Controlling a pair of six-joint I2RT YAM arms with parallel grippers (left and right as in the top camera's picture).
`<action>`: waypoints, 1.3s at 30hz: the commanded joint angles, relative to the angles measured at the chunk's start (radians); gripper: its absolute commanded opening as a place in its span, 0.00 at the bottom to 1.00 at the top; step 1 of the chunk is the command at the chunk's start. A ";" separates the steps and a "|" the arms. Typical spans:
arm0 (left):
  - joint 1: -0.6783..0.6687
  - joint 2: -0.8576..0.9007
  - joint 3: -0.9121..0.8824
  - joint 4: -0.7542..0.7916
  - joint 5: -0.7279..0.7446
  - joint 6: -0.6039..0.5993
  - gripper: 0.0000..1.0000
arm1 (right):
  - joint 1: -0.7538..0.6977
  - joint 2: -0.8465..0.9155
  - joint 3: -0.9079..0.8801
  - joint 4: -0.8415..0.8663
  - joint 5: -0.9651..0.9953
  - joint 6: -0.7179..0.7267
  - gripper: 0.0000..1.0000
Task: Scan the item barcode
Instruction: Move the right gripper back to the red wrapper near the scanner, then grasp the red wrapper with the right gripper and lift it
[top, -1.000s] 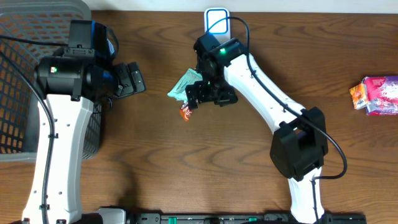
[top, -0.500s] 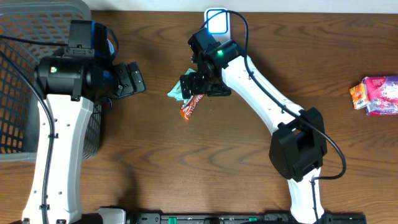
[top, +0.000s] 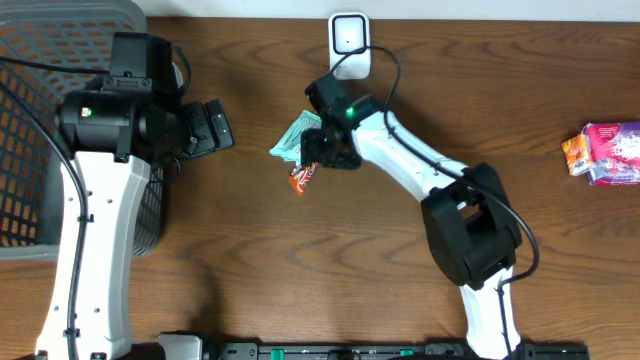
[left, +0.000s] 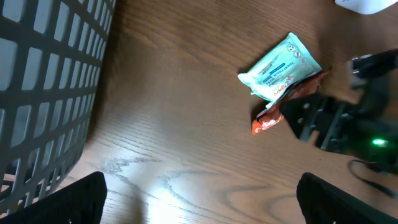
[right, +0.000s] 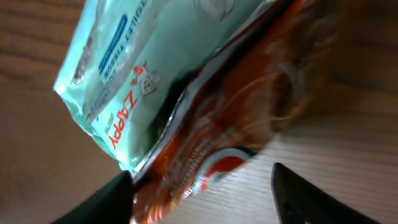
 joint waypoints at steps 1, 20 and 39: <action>0.003 -0.003 0.001 -0.004 -0.010 -0.009 0.98 | 0.016 0.009 -0.031 0.012 0.018 0.008 0.56; 0.003 -0.003 0.001 -0.004 -0.010 -0.009 0.98 | -0.077 0.001 0.071 -0.422 0.089 -0.086 0.55; 0.003 -0.003 0.001 -0.004 -0.010 -0.009 0.98 | 0.055 0.004 0.118 -0.332 0.444 -0.099 0.74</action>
